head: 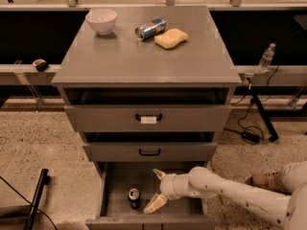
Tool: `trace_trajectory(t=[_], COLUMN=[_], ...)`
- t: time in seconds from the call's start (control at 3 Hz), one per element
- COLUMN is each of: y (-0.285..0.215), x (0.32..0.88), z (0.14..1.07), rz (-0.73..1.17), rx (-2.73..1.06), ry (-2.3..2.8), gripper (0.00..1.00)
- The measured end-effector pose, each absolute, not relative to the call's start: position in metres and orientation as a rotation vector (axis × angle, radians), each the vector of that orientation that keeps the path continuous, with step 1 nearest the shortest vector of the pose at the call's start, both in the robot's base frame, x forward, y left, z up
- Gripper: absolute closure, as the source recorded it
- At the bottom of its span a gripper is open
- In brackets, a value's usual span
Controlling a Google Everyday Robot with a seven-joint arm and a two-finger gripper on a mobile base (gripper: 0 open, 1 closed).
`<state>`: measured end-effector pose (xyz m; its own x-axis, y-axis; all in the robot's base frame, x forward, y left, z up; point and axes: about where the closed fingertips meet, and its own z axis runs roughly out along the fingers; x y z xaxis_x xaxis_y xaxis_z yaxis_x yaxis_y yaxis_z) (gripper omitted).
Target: Pick pepsi can from bottom drawer and place on counter
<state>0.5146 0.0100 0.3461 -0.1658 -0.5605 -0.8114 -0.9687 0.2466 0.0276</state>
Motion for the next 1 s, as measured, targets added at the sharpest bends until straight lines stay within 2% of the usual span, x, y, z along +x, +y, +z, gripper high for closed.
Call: trace_trajectory(t=[0.33, 1.0], y=[-0.004, 0.008], x=[0.511, 0.526], z=[0.330, 0.315], rz=[0.706, 0.667], rx=[-1.486, -1.454], ry=[1.754, 1.652], gripper=[0.00, 0.00])
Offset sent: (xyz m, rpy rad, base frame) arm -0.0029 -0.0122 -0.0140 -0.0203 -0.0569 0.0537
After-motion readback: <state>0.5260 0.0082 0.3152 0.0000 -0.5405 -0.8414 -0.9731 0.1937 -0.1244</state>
